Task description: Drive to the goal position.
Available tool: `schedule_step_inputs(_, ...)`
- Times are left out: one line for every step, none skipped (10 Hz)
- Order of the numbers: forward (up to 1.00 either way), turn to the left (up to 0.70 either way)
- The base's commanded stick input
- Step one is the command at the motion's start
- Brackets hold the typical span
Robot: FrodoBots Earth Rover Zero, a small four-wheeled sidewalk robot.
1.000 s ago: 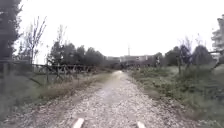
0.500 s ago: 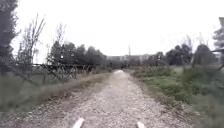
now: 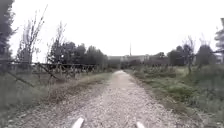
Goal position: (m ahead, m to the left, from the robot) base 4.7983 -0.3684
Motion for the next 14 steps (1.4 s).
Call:
schedule_step_inputs(0.70, 0.00)
schedule_step_inputs(0.70, 0.00)
schedule_step_inputs(0.70, 0.00)
schedule_step_inputs(0.70, 0.00)
schedule_step_inputs(0.70, 0.00)
schedule_step_inputs(0.70, -0.32)
schedule_step_inputs(0.70, -0.14)
schedule_step_inputs(0.70, 0.00)
schedule_step_inputs(0.70, 0.00)
schedule_step_inputs(0.70, 0.00)
schedule_step_inputs(0.70, -0.07)
schedule_step_inputs(0.70, -0.21)
schedule_step_inputs(0.70, -0.25)
schedule_step_inputs(0.70, 0.00)
